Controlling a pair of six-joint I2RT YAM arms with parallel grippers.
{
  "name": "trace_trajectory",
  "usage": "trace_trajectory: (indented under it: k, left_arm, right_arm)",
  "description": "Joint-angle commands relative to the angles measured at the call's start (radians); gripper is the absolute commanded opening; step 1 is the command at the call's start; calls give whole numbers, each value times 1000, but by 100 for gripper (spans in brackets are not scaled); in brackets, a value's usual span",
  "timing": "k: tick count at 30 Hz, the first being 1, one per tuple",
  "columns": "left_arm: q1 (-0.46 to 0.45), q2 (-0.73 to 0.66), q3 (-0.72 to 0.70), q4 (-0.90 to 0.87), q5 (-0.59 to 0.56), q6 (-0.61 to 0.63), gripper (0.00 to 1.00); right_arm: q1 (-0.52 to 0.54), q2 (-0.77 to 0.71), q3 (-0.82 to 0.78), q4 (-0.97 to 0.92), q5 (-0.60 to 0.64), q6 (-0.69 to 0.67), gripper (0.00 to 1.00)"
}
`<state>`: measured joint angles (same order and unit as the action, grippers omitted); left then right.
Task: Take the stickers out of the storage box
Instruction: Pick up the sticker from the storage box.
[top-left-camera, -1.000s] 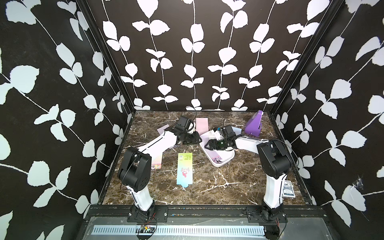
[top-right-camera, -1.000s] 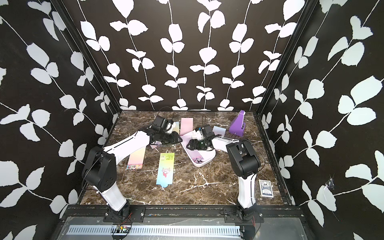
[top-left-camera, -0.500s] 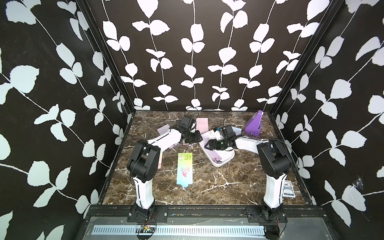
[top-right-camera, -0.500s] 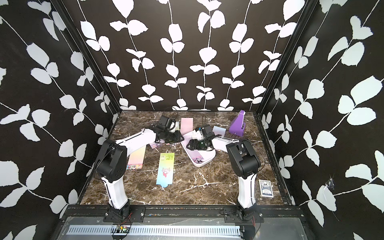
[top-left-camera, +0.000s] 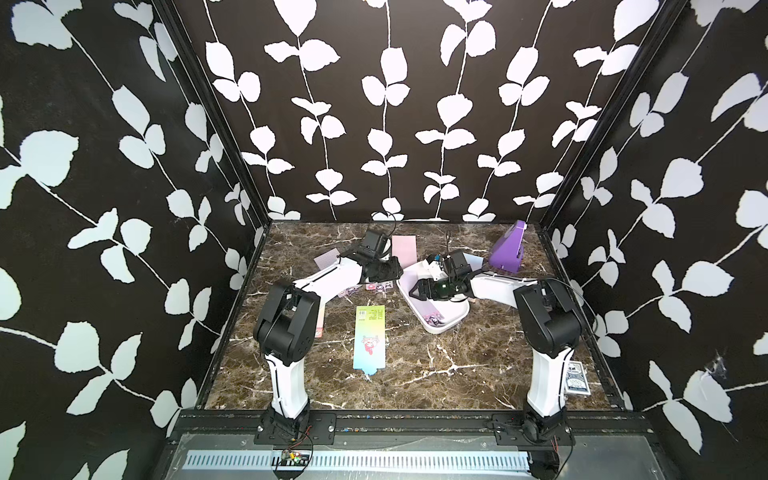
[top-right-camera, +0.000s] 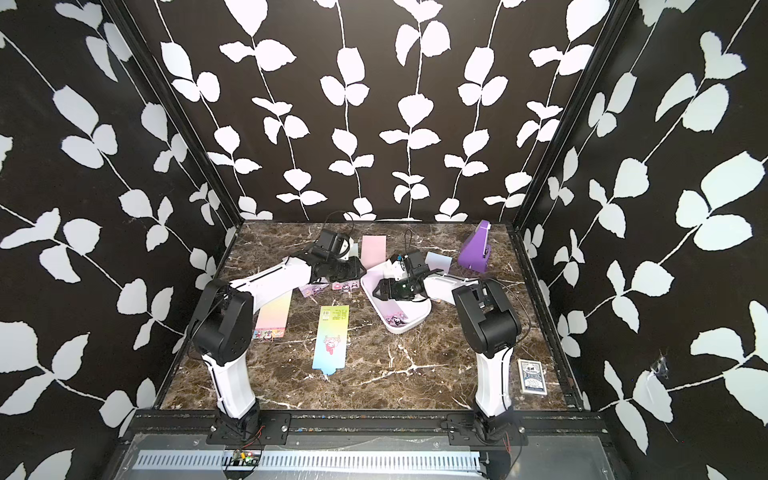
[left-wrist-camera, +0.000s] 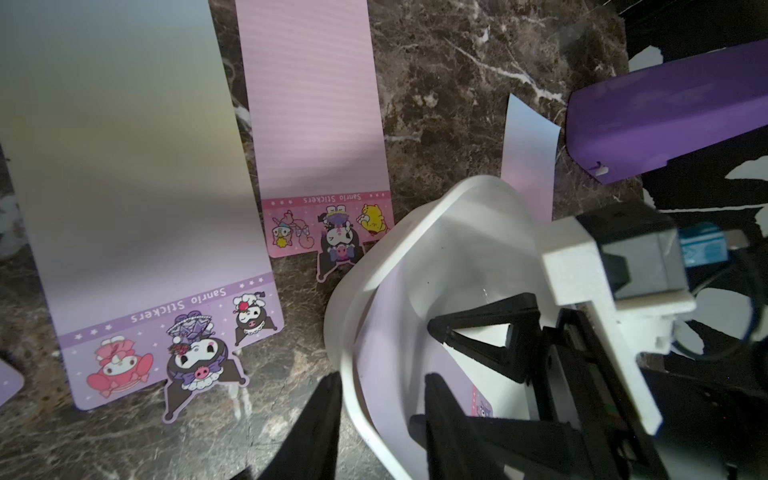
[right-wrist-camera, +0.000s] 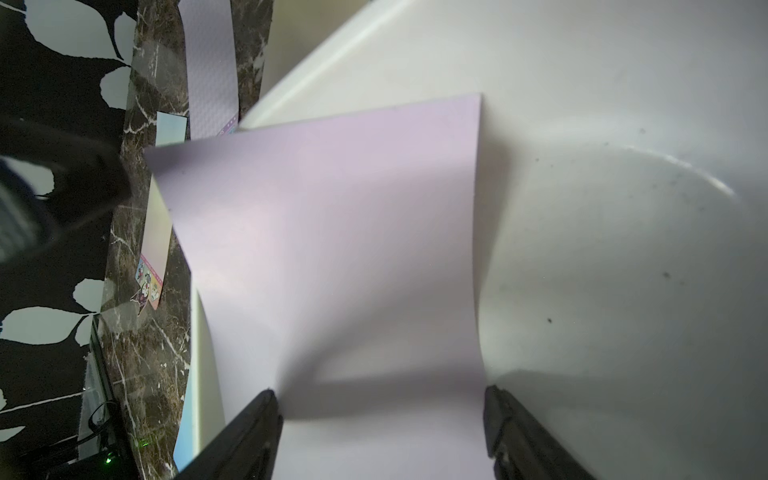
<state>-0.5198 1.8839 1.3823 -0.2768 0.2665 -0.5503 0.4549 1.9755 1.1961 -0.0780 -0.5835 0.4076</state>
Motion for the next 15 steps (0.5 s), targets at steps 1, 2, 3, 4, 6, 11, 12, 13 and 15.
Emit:
trace_trajectory:
  k: [1,2,3,4,6,11,12,13,15]
  left_arm:
    - [5,2,-21,46,-12,4,36]
    - [5,7,-19,44,-11,4,36]
    - [5,12,-19,44,-8,5,36]
    - [5,15,-19,45,-8,4,36]
    - [5,22,-22,50,-6,2,36]
    - [3,34,-32,69,3,-7,34]
    - [4,34,-33,71,5,-9,34]
    - [4,34,-33,73,6,-10,34]
    - [4,34,-35,73,9,-11,31]
  right_arm:
    - [11,42,-33,-102,-1,-10,78]
    - [11,41,-36,-102,0,-11,78]
    - [11,43,-36,-102,0,-10,78]
    - [11,43,-35,-101,0,-9,78]
    - [10,47,-32,-97,-4,-6,78]
    - [10,48,-30,-95,-6,0,79]
    - [10,45,-30,-96,-4,-1,79]
    - [11,46,-32,-98,-4,-1,79]
    - [10,47,-31,-97,-4,-2,79]
